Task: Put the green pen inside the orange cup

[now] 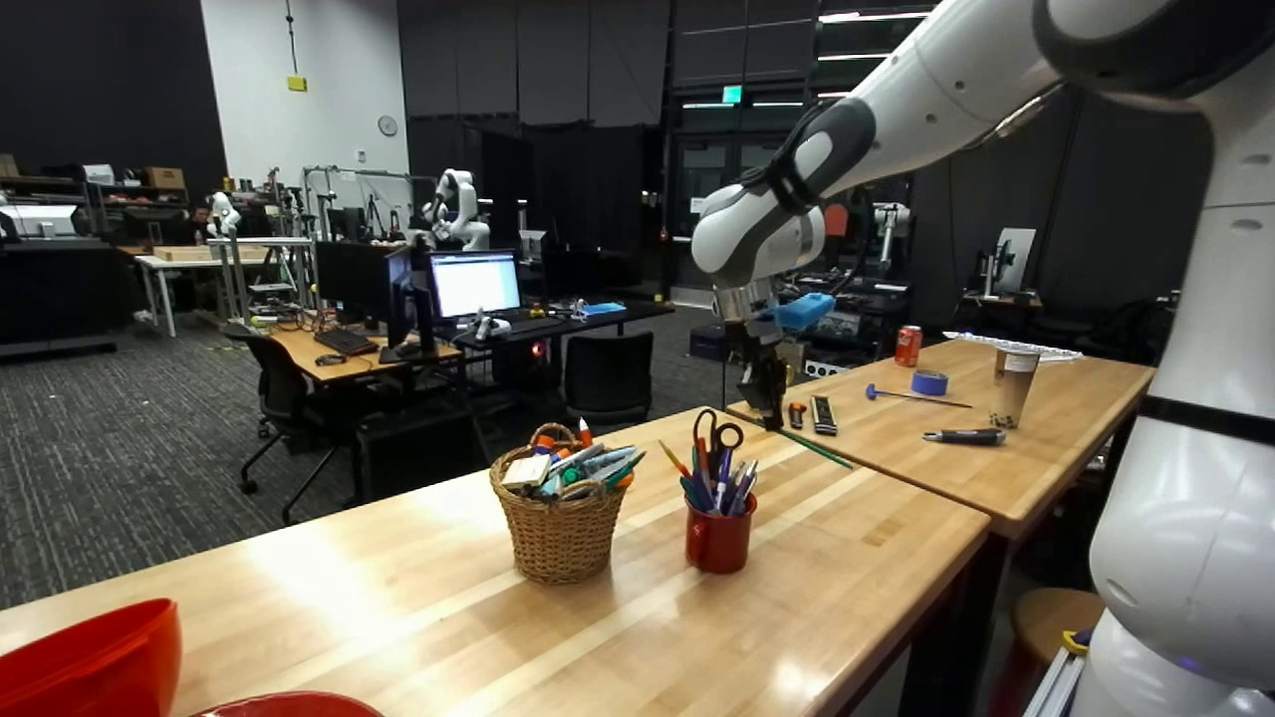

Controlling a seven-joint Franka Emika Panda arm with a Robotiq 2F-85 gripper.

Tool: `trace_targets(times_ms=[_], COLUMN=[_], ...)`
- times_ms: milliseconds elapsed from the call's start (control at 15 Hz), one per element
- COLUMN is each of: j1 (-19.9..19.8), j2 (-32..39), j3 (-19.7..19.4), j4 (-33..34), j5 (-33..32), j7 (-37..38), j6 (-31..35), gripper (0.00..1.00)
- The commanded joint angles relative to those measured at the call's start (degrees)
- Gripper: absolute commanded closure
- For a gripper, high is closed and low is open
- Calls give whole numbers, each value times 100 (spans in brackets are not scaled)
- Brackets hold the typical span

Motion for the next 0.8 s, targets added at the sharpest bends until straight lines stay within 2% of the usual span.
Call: trace_targets(times_ms=[0, 467, 533, 733], j1=[117, 489, 359, 362], j2=[-1458, -3732, -4055, -5002], j3=[-24, -489, -404, -509], j4=[-1013, -2657, -2938, -3737], j5=[195, 1086, 1230, 1558], j7=[-200, -961, -1155, -1588], j6=[539, 1324, 1493, 1929], gripper=[97, 97, 97, 97])
